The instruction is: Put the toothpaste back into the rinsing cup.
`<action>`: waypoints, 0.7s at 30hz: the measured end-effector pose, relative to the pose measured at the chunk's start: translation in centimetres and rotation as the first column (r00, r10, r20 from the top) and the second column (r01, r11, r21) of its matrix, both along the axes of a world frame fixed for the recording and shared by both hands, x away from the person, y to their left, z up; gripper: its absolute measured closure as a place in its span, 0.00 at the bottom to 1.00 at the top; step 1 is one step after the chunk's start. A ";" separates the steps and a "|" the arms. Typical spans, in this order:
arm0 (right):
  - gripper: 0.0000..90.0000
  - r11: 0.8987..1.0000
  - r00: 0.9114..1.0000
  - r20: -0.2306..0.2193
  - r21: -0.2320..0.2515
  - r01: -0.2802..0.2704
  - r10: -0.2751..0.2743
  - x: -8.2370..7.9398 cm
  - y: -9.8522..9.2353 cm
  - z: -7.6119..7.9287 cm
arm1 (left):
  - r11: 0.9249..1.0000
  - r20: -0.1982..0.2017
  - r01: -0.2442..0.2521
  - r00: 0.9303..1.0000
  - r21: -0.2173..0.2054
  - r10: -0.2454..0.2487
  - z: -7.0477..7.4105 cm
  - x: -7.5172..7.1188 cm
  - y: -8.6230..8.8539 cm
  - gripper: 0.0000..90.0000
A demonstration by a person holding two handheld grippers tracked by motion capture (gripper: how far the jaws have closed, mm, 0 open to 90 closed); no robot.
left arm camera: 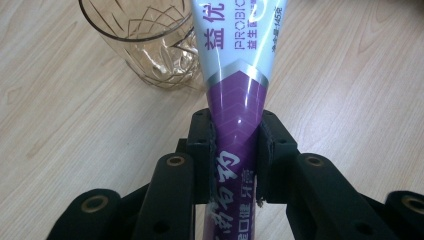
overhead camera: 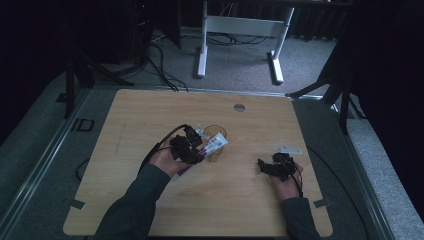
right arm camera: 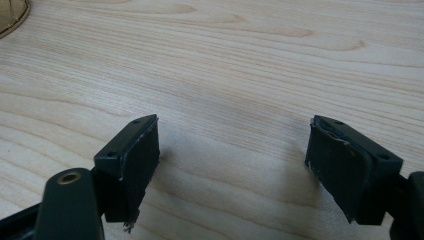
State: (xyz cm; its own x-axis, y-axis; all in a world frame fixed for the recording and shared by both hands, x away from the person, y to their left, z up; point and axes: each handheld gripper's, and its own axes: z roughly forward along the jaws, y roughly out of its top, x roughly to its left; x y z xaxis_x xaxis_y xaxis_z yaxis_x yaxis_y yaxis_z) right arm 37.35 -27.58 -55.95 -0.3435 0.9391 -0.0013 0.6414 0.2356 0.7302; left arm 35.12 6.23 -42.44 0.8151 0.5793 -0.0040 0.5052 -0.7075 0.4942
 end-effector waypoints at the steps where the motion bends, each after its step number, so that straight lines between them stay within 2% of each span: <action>1: 0.23 1.000 1.000 0.000 0.000 0.000 0.000 0.0 0.0 0.0 | 1.000 0.002 -0.003 1.000 -0.004 0.003 0.1 0.0 0.0 0.81; 12: 0.23 1.000 1.000 0.000 0.000 0.000 0.000 0.0 0.0 0.0 | 0.999 0.024 -0.026 0.999 -0.032 0.027 0.6 0.2 0.3 0.81; 21: 0.23 1.000 1.000 0.000 0.000 0.000 0.000 0.0 0.0 0.0 | 0.998 0.025 -0.042 0.999 -0.054 0.043 0.7 0.6 0.5 0.81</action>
State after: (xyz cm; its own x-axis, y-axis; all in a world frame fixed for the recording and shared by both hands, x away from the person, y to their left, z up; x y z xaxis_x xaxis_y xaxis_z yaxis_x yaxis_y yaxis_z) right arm 37.35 -27.58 -55.95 -0.3436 0.9391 -0.0014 0.6414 0.2358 0.7301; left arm 35.71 6.76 -41.76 0.7901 0.6128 -0.0145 0.5205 -0.6582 0.5439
